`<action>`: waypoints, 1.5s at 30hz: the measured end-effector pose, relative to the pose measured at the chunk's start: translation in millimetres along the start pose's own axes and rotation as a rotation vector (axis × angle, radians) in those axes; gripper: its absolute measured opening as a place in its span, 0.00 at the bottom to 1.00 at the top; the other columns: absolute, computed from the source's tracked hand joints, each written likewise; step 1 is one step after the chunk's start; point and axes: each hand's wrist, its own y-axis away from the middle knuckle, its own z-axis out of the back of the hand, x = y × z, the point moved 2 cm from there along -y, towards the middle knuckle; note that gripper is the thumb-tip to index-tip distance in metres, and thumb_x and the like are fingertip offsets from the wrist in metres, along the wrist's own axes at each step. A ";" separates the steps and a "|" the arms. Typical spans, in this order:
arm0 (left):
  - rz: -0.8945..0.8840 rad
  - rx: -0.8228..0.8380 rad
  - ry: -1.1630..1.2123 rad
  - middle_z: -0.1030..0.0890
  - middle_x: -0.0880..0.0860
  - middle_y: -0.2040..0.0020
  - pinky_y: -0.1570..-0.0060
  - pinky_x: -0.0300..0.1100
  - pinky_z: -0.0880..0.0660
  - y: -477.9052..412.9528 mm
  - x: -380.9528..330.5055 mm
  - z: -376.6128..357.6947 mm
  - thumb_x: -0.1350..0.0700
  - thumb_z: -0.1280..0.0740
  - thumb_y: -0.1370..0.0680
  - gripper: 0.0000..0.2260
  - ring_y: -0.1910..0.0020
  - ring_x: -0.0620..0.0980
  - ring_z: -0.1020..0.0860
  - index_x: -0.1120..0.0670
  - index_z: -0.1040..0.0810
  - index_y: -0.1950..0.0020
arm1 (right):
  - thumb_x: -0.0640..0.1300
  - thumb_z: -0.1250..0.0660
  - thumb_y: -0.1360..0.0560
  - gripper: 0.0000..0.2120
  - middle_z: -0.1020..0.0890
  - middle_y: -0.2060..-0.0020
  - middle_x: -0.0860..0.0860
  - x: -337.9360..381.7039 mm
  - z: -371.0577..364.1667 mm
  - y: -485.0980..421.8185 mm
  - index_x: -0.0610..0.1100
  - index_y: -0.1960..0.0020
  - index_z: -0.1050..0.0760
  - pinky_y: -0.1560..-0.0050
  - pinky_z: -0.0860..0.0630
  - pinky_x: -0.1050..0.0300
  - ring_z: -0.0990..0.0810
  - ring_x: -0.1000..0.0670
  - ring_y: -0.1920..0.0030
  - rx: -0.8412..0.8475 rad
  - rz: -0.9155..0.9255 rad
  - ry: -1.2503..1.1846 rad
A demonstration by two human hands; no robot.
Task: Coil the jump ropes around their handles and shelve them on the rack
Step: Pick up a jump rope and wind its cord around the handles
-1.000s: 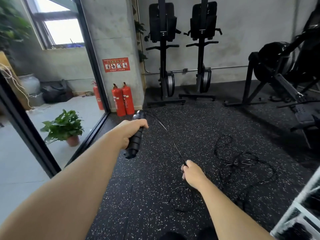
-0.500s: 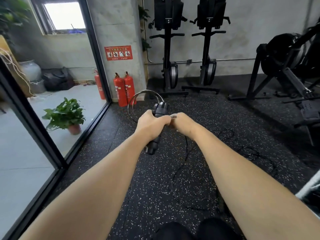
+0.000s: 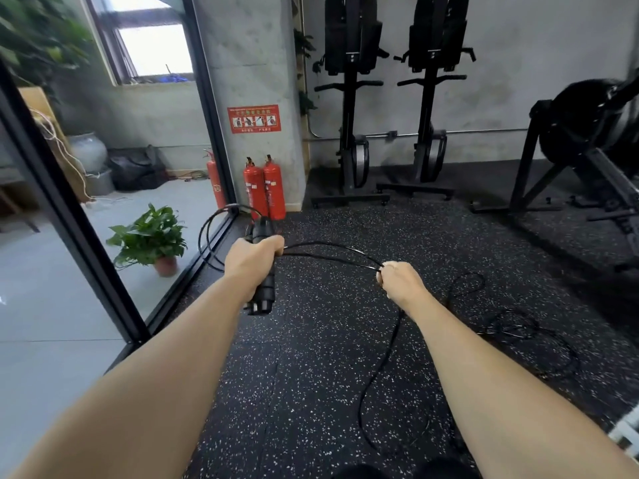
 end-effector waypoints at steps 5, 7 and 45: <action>-0.005 0.034 -0.149 0.24 0.54 0.63 0.65 0.42 0.29 -8.8 22.2 8.5 0.49 0.32 0.37 0.16 0.67 0.53 0.27 0.57 0.26 0.54 | 0.39 0.46 0.22 0.15 0.22 0.65 0.45 16.7 13.6 -9.5 0.42 0.65 0.28 0.59 0.31 0.50 0.25 0.42 0.60 -0.136 0.172 0.131; -0.103 0.017 -0.399 0.21 0.52 0.63 0.66 0.42 0.29 -11.8 19.5 14.3 0.44 0.32 0.39 0.21 0.66 0.52 0.24 0.56 0.25 0.53 | 0.40 0.48 0.21 0.15 0.20 0.61 0.46 22.6 16.5 -10.0 0.43 0.59 0.25 0.50 0.31 0.48 0.23 0.42 0.56 -0.122 0.261 0.389; -0.147 -0.107 -0.934 0.21 0.53 0.57 0.59 0.44 0.25 -25.8 8.1 50.5 0.44 0.29 0.33 0.23 0.57 0.55 0.21 0.55 0.27 0.45 | 0.50 0.43 0.21 0.21 0.28 0.71 0.47 -6.2 -32.7 8.6 0.42 0.70 0.34 0.63 0.33 0.52 0.29 0.46 0.67 -0.013 -0.100 0.015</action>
